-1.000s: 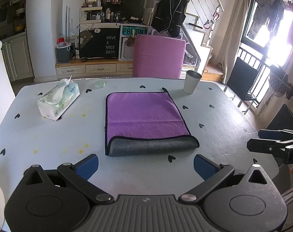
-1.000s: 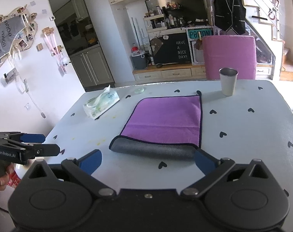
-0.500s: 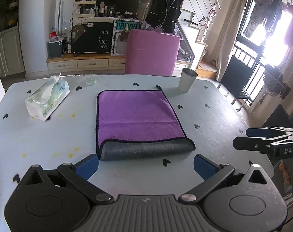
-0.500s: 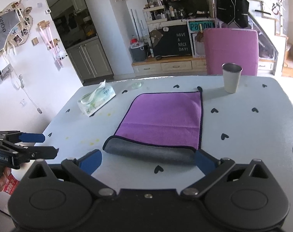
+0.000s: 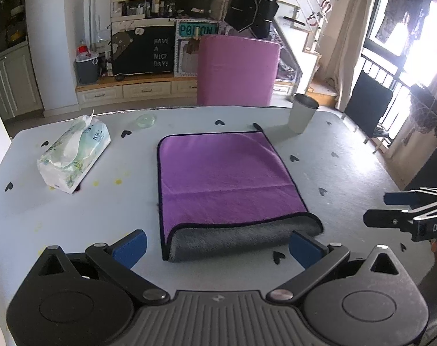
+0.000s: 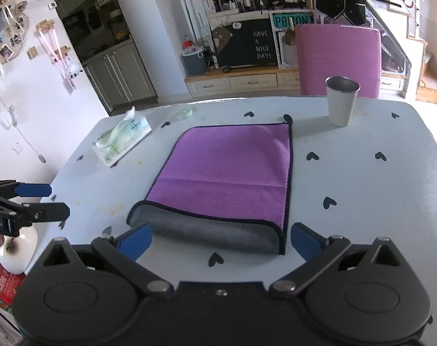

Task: Fold towel

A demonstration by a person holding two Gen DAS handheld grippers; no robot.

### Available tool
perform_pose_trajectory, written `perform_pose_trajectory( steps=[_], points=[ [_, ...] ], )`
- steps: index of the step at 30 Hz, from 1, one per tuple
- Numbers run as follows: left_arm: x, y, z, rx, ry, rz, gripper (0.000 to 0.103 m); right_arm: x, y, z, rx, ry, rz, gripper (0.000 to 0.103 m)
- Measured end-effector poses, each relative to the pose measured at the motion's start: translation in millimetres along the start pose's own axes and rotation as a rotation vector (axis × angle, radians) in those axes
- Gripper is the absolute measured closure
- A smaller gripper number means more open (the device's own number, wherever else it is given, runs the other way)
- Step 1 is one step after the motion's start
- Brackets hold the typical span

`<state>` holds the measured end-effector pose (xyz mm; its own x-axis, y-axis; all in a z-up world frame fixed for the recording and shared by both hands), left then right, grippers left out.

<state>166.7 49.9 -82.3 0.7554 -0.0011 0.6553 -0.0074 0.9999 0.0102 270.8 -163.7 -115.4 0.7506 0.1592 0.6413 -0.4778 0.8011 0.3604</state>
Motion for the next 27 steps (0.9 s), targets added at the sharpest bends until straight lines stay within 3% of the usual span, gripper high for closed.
perform_pose_trajectory(
  steps=[18,27],
  points=[
    [-7,36,-96,0.014,0.127,0.043,0.000,3,-37,-103,-0.055,0.121,-0.042,0.000],
    [-16,48,-130,-0.016,0.189,0.091,0.013,4,-62,-129,-0.056,0.134,-0.103,0.000]
  ],
)
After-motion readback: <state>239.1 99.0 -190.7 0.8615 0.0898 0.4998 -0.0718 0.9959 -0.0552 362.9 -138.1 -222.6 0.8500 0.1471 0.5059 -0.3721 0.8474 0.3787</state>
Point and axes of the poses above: each gripper's, at about its wrist camera, not at the fingertips, and z roughly against the way its jaws point, y to its left, x to its top, the point moved 5 cm from there along -z, roughly the way its jaws point, and after that the axes turned 11 degrees about -z, right-handed, at the moved point
